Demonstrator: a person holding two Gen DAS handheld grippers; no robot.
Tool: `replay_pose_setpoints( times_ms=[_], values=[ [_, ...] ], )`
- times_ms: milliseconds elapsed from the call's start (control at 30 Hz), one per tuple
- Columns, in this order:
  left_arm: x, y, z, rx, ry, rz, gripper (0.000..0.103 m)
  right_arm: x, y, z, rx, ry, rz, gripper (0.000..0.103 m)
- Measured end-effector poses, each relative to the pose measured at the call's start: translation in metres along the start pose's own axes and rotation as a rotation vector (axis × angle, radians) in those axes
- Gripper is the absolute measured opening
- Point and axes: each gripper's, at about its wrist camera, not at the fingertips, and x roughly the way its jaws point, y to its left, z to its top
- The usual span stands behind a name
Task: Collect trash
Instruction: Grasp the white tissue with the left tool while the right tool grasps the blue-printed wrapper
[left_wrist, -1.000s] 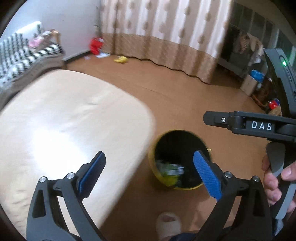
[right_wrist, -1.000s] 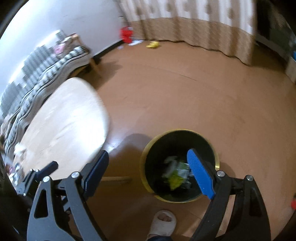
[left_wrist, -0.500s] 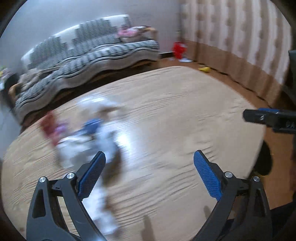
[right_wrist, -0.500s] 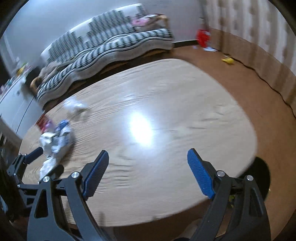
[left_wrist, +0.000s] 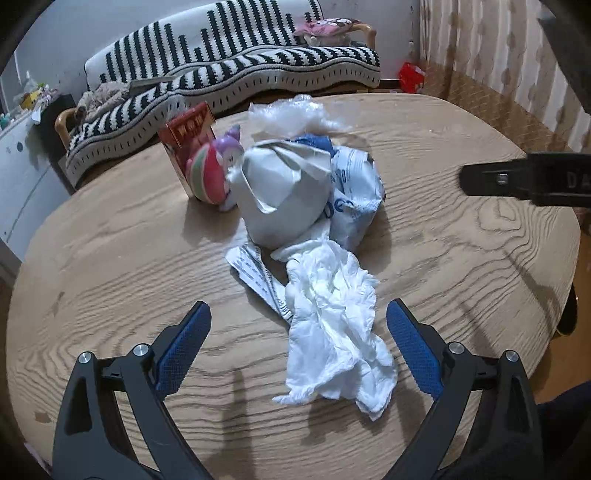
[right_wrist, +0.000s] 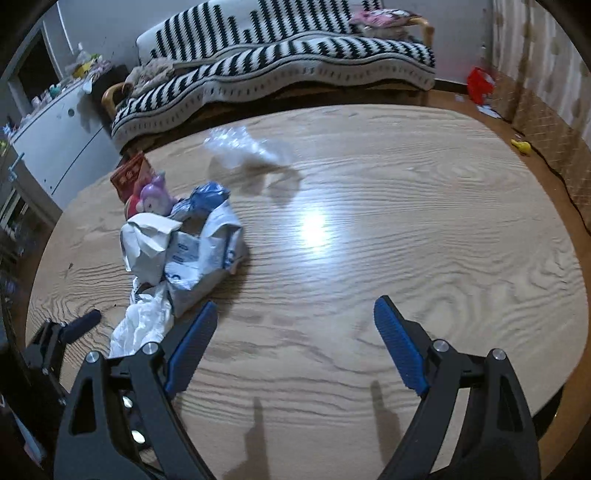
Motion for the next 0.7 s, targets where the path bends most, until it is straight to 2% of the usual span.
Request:
replay_pose_setpoints(
  times_ms=[67, 133, 200, 300, 433, 567, 700],
  values=[
    [0.005, 0.002, -0.001, -0.009, 0.01, -0.016, 0.09, 0.011, 0.008, 0.004, -0.003, 0.015, 0.008, 0.084],
    [0.011, 0.004, 0.0, -0.022, 0.023, -0.03, 0.07, 0.021, 0.015, 0.007, -0.005, 0.025, 0.014, 0.084],
    [0.012, 0.004, -0.002, -0.031, 0.043, -0.066, 0.039, 0.028, 0.02, 0.009, -0.004, 0.036, 0.022, 0.084],
    [0.006, 0.006, -0.004, -0.007, 0.042, -0.065, 0.02, 0.036, 0.021, 0.01, 0.009, 0.051, 0.043, 0.084],
    [-0.013, 0.016, -0.007, 0.007, 0.005, -0.066, 0.014, 0.049, 0.027, 0.014, 0.036, 0.075, 0.075, 0.084],
    [-0.034, 0.035, -0.01, -0.018, -0.036, -0.069, 0.013, 0.06, 0.032, 0.018, 0.07, 0.094, 0.121, 0.084],
    [-0.048, 0.057, -0.007, -0.07, -0.059, -0.074, 0.013, 0.068, 0.047, 0.022, 0.045, 0.086, 0.137, 0.084]
  ],
)
